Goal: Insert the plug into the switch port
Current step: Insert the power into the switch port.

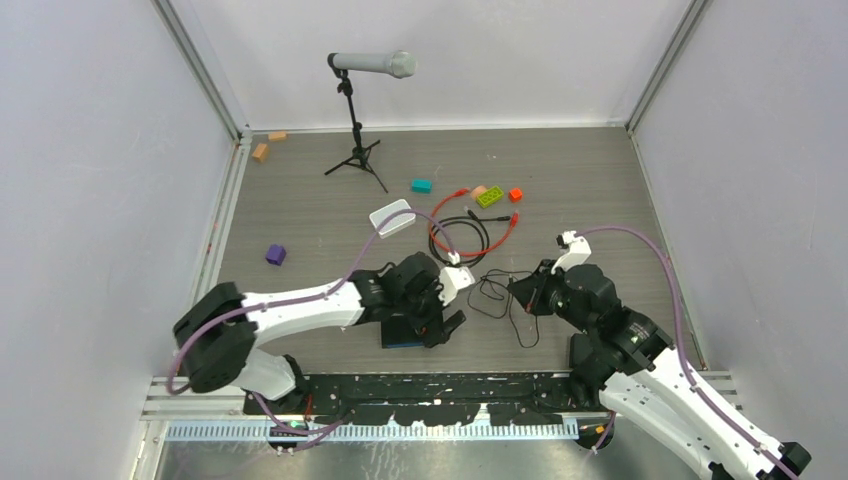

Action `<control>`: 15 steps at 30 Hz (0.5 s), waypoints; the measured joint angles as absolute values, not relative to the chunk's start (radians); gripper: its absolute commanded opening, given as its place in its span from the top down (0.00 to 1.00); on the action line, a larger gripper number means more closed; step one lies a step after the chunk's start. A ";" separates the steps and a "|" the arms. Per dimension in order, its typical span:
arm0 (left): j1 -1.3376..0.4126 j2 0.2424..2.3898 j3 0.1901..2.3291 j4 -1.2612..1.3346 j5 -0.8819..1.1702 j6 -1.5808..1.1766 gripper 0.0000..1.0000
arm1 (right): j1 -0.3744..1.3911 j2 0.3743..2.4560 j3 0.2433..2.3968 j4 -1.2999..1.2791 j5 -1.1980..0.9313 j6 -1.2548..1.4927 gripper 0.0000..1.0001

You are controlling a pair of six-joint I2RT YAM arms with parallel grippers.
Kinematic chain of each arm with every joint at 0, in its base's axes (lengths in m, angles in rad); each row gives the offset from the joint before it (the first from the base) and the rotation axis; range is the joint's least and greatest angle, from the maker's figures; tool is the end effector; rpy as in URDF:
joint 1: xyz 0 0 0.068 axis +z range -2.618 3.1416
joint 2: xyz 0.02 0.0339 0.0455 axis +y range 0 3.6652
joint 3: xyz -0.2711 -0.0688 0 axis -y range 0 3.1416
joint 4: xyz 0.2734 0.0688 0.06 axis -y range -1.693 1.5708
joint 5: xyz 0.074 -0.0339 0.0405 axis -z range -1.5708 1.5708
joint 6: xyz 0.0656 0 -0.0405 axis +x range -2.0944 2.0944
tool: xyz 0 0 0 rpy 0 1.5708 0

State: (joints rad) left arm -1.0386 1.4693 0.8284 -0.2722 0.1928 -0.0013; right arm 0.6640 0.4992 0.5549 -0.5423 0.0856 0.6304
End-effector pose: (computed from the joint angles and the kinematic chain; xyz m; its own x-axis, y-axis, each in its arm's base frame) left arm 0.1577 -0.2926 0.1583 -0.4028 0.6814 -0.6111 0.9046 0.3980 -0.1524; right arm 0.1411 0.1033 0.2532 -0.6243 0.2572 -0.7376 -0.2308 0.8413 0.4888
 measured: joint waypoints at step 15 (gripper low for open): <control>-1.039 0.944 0.706 -0.361 -0.319 -0.564 0.03 | 0.878 0.765 0.493 -0.407 0.220 0.649 1.00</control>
